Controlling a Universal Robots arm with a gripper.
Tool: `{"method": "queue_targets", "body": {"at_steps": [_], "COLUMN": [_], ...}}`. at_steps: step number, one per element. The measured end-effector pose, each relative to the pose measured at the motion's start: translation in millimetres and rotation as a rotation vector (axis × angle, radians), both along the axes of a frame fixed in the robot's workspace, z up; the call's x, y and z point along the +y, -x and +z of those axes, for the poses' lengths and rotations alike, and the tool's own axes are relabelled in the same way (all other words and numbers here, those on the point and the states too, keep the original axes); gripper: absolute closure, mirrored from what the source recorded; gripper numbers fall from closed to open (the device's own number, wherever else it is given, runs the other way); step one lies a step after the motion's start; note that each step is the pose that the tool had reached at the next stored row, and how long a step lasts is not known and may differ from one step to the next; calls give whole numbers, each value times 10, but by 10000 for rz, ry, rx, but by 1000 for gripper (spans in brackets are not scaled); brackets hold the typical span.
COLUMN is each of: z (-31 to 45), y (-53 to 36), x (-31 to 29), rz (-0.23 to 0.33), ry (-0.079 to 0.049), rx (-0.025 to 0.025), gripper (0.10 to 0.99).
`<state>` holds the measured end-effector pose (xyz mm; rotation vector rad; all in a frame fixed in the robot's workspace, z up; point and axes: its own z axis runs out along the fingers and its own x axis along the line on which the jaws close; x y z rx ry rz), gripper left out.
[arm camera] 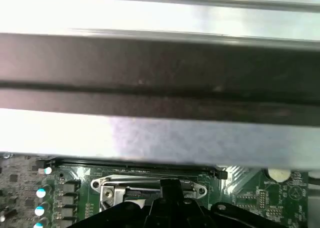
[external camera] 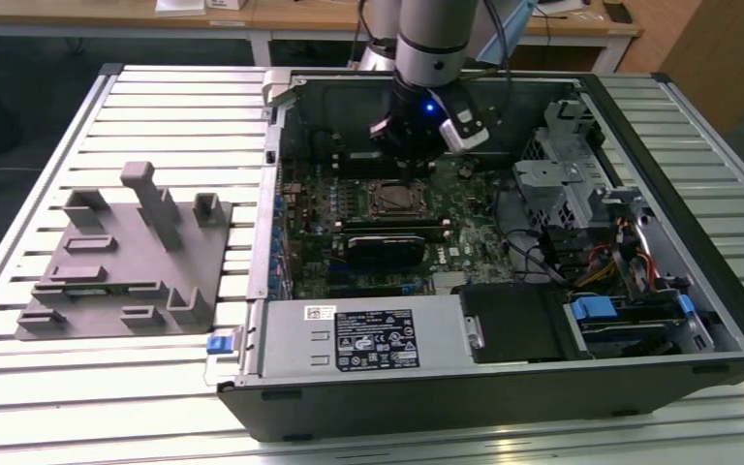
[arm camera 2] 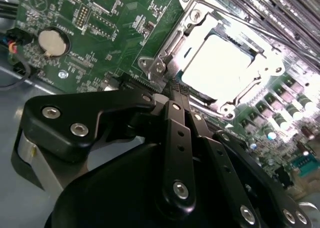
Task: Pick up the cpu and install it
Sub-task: 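Install the second cpu locking lever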
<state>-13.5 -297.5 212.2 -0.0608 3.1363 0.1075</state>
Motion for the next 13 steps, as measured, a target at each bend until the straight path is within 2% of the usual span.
{"method": "queue_targets", "body": {"at_steps": [2,13], "z": [35,36], "y": [0,-1], "x": [0,-86], "rz": [0,1], "ry": [0,-1], "rx": [0,0], "gripper": [980,980]}}
